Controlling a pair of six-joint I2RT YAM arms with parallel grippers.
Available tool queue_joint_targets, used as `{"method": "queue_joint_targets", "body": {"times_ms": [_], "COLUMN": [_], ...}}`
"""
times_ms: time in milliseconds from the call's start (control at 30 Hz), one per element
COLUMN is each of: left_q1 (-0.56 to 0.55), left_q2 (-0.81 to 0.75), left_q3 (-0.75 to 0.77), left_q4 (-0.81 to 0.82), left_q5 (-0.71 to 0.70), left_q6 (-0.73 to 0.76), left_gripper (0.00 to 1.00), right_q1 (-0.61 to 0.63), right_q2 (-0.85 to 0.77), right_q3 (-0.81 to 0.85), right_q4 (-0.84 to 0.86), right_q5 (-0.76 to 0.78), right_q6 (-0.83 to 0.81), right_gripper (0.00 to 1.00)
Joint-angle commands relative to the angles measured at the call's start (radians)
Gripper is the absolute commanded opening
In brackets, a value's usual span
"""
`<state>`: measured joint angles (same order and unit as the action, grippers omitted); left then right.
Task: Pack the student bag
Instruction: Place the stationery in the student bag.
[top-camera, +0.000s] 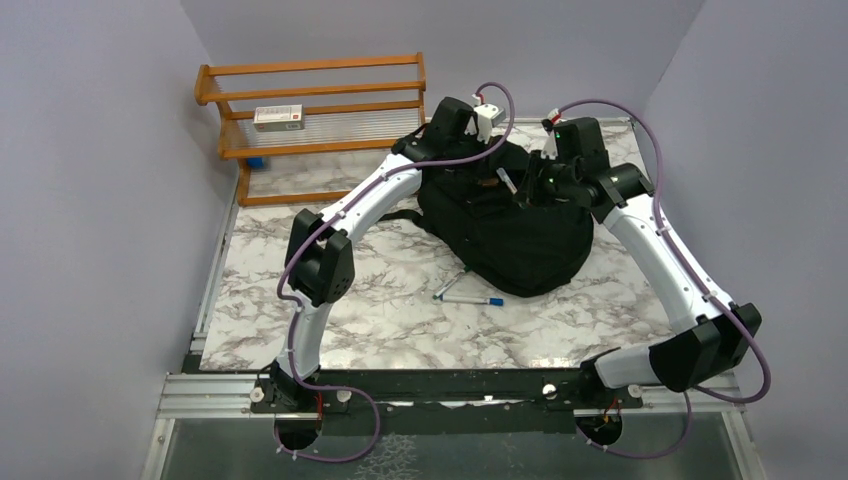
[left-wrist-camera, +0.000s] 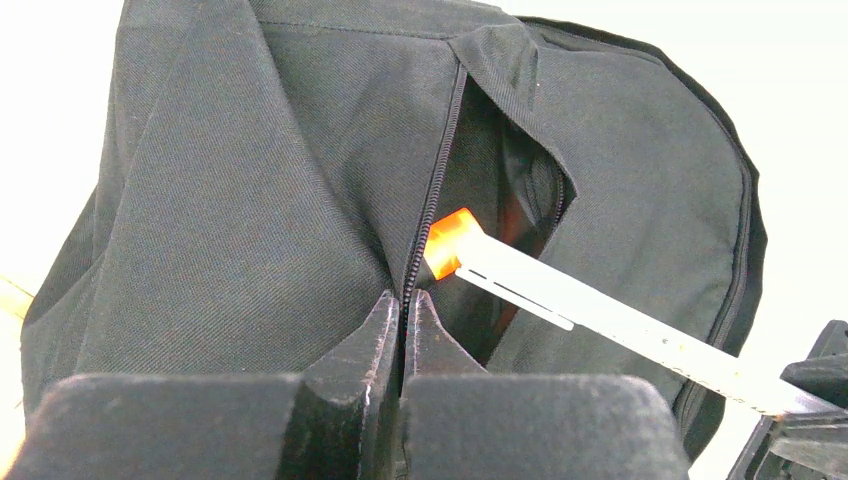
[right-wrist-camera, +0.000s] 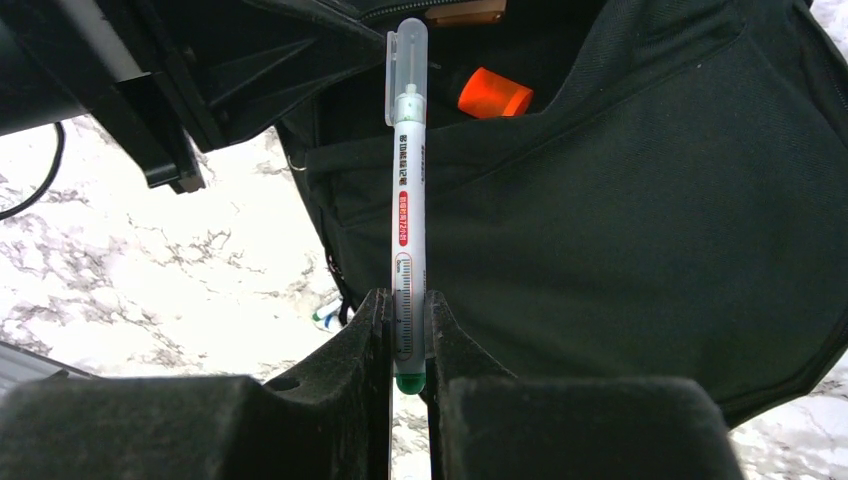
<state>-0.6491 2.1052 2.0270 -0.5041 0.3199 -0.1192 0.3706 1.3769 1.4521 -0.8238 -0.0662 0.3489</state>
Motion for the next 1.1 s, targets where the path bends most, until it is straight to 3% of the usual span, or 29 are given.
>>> {"method": "queue_joint_targets", "body": {"times_ms": [0,1000,1067], "left_q1": [0.002,-0.010,-0.010], "left_q2": [-0.079,-0.101,-0.101], "left_q3": [-0.004,-0.048,-0.049], "left_q4": [0.075,0.086,0.086], "left_q5": [-0.026,0.024,0.025], "left_q6": [-0.017,-0.027,-0.028], "left_gripper": [0.00,0.00,0.00], "right_q1": [-0.016,-0.070,-0.070], "right_q2": [0.032,0.368,0.370], "right_q3": [0.026,0.101,0.074], "right_q4": [0.015,0.352,0.399], "right_q5": [-0.043,-0.131,-0.176], "right_q6": [-0.014,0.067,0.070], "right_gripper": [0.01,0.00,0.06]}}
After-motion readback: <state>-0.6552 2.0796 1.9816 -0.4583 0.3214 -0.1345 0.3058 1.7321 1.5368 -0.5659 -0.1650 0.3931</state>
